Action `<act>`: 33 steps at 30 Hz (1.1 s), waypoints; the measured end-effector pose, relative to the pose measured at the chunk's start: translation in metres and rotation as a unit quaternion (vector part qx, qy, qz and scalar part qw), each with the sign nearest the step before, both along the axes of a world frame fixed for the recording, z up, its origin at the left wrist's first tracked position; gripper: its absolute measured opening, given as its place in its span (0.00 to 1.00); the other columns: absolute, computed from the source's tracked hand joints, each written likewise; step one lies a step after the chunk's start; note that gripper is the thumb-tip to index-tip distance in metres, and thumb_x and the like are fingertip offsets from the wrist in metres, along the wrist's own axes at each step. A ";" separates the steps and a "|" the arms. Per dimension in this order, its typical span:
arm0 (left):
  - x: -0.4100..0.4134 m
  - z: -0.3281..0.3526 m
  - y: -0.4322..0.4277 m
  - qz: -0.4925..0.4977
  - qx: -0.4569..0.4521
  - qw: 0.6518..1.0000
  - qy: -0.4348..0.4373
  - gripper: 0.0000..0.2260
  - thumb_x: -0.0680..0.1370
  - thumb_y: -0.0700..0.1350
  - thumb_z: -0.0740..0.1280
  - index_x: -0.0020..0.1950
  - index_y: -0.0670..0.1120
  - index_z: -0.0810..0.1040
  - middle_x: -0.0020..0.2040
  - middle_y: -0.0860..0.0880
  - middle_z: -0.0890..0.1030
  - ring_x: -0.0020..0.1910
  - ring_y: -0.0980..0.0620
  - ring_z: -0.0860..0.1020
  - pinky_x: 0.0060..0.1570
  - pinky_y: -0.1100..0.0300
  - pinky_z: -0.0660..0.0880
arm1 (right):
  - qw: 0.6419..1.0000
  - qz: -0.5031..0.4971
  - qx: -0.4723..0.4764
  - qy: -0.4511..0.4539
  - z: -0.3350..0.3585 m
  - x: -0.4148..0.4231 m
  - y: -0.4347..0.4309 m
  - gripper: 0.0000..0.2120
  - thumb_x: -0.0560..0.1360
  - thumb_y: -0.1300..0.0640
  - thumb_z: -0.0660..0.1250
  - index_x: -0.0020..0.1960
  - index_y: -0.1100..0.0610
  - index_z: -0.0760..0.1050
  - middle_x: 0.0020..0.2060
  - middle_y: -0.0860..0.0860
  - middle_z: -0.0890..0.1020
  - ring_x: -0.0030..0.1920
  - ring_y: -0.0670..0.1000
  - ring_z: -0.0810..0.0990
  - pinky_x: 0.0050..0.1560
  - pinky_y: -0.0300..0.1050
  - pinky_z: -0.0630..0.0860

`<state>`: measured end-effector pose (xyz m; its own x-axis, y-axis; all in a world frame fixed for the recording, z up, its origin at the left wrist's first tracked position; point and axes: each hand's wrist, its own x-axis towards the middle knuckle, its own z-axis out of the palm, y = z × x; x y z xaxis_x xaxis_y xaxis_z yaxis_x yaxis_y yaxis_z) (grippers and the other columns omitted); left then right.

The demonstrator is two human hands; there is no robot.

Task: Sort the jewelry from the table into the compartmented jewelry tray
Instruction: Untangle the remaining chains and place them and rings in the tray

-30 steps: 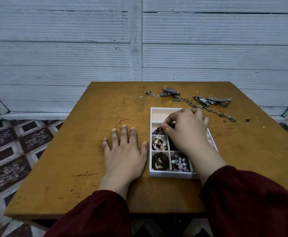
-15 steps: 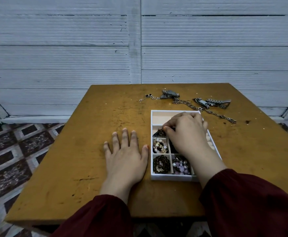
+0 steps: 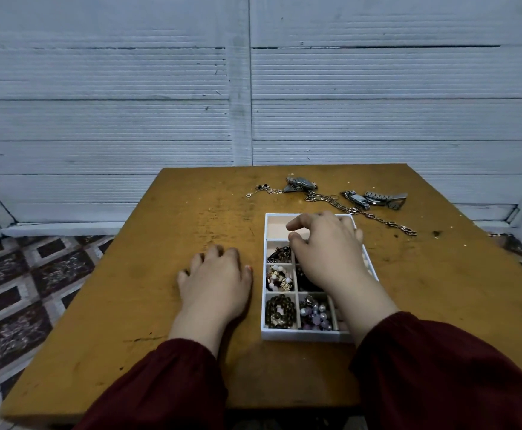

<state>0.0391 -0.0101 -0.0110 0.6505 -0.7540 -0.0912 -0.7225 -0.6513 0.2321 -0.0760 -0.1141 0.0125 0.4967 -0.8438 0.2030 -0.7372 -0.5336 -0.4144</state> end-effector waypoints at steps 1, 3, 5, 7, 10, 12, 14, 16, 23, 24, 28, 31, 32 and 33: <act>0.002 0.003 -0.004 0.014 -0.006 1.000 -0.005 0.18 0.80 0.55 0.55 0.69 0.53 0.67 0.72 0.47 0.65 0.71 0.42 0.61 0.66 0.42 0.62 | 1.000 0.005 -0.001 0.003 0.002 0.002 -0.002 0.13 0.77 0.50 0.60 0.60 0.42 0.75 0.64 0.50 0.73 0.66 0.57 0.65 0.63 0.50 0.60; 0.009 0.008 -0.015 0.043 -0.012 0.999 -0.004 0.16 0.80 0.53 0.58 0.66 0.51 0.71 0.68 0.45 0.69 0.67 0.40 0.65 0.63 0.44 0.67 | 1.000 0.018 -0.008 0.007 0.006 0.008 -0.007 0.13 0.77 0.49 0.61 0.60 0.43 0.75 0.64 0.50 0.74 0.66 0.57 0.66 0.64 0.51 0.60; 0.018 0.012 -0.027 0.065 -0.035 0.997 -0.003 0.13 0.79 0.50 0.60 0.62 0.50 0.74 0.63 0.44 0.75 0.62 0.41 0.71 0.58 0.48 0.71 | 0.999 0.038 -0.016 0.005 0.011 0.014 -0.014 0.13 0.77 0.50 0.61 0.59 0.45 0.76 0.61 0.49 0.76 0.64 0.57 0.69 0.64 0.52 0.63; 0.025 0.014 -0.039 0.086 -0.079 0.993 -0.012 0.10 0.78 0.47 0.61 0.58 0.51 0.77 0.58 0.45 0.79 0.58 0.42 0.75 0.53 0.51 0.72 | 0.998 0.058 -0.011 -0.013 0.016 0.021 -0.024 0.12 0.76 0.51 0.61 0.57 0.47 0.77 0.57 0.48 0.80 0.60 0.56 0.74 0.62 0.52 0.69; 0.033 0.016 -0.058 0.097 -0.171 0.980 -0.034 0.09 0.78 0.45 0.64 0.56 0.52 0.79 0.54 0.47 0.81 0.56 0.43 0.77 0.50 0.52 0.72 | 0.997 0.068 0.005 -0.022 0.019 0.034 -0.037 0.10 0.75 0.53 0.62 0.54 0.48 0.77 0.51 0.47 0.82 0.54 0.54 0.78 0.55 0.50 0.74; 0.037 0.015 -0.072 0.089 -0.233 0.968 -0.039 0.09 0.77 0.46 0.64 0.56 0.53 0.79 0.53 0.49 0.82 0.56 0.44 0.77 0.50 0.52 0.73 | 0.997 0.069 -0.007 -0.019 0.017 0.045 -0.048 0.09 0.75 0.53 0.62 0.53 0.48 0.77 0.50 0.48 0.82 0.54 0.54 0.78 0.53 0.49 0.74; 0.042 0.011 -0.086 0.079 -0.276 0.957 -0.034 0.08 0.77 0.47 0.65 0.54 0.53 0.80 0.52 0.49 0.82 0.55 0.43 0.77 0.51 0.51 0.74 | 0.997 0.073 -0.020 -0.012 0.013 0.055 -0.061 0.09 0.74 0.54 0.63 0.53 0.48 0.77 0.51 0.49 0.81 0.54 0.55 0.78 0.52 0.48 0.73; 0.049 0.004 -0.099 0.073 -0.303 0.950 -0.029 0.08 0.77 0.48 0.65 0.53 0.53 0.80 0.51 0.50 0.83 0.54 0.44 0.77 0.50 0.50 0.74 | 0.997 0.072 -0.037 -0.001 0.011 0.064 -0.076 0.09 0.72 0.55 0.64 0.51 0.48 0.78 0.50 0.49 0.82 0.55 0.55 0.77 0.51 0.48 0.71; 0.074 -0.012 -0.139 0.054 -0.311 0.949 -0.018 0.09 0.77 0.47 0.64 0.55 0.54 0.80 0.54 0.51 0.82 0.58 0.44 0.74 0.54 0.53 0.69 | 0.991 0.064 -0.106 0.044 0.014 0.092 -0.123 0.09 0.74 0.54 0.63 0.50 0.46 0.80 0.53 0.49 0.81 0.60 0.57 0.72 0.57 0.48 0.65; 0.078 -0.013 -0.146 0.050 -0.304 0.951 -0.020 0.10 0.77 0.47 0.63 0.56 0.54 0.80 0.55 0.50 0.82 0.58 0.43 0.73 0.55 0.53 0.68 | 0.990 0.069 -0.110 0.052 0.014 0.096 -0.129 0.09 0.75 0.54 0.64 0.51 0.46 0.80 0.53 0.49 0.80 0.61 0.57 0.71 0.58 0.48 0.64; 0.096 -0.019 -0.168 0.042 -0.277 0.960 -0.028 0.13 0.78 0.44 0.60 0.58 0.55 0.79 0.57 0.50 0.80 0.59 0.42 0.71 0.56 0.52 0.66 | 0.986 0.076 -0.122 0.082 0.008 0.110 -0.149 0.07 0.76 0.52 0.64 0.51 0.44 0.79 0.54 0.49 0.78 0.63 0.58 0.67 0.60 0.51 0.60; 0.105 -0.018 -0.180 0.028 -0.255 0.966 -0.033 0.13 0.79 0.47 0.60 0.61 0.55 0.78 0.60 0.49 0.79 0.60 0.41 0.67 0.57 0.52 0.65 | 0.984 0.076 -0.129 0.095 0.006 0.120 -0.163 0.07 0.77 0.52 0.63 0.50 0.44 0.80 0.54 0.50 0.77 0.63 0.58 0.66 0.59 0.52 0.59; 0.106 -0.018 -0.184 0.017 -0.246 0.968 -0.037 0.13 0.80 0.48 0.59 0.62 0.56 0.77 0.60 0.48 0.78 0.60 0.41 0.67 0.57 0.51 0.64 | 0.984 0.075 -0.130 0.099 0.006 0.122 -0.166 0.07 0.77 0.52 0.63 0.51 0.44 0.80 0.55 0.50 0.77 0.63 0.58 0.65 0.59 0.52 0.59; 0.107 -0.017 -0.188 0.006 -0.238 0.970 -0.041 0.13 0.80 0.50 0.59 0.62 0.56 0.77 0.60 0.48 0.77 0.60 0.41 0.66 0.58 0.51 0.64 | 0.983 0.073 -0.131 0.103 0.005 0.124 -0.170 0.07 0.77 0.52 0.63 0.51 0.44 0.80 0.55 0.50 0.77 0.63 0.59 0.65 0.59 0.52 0.59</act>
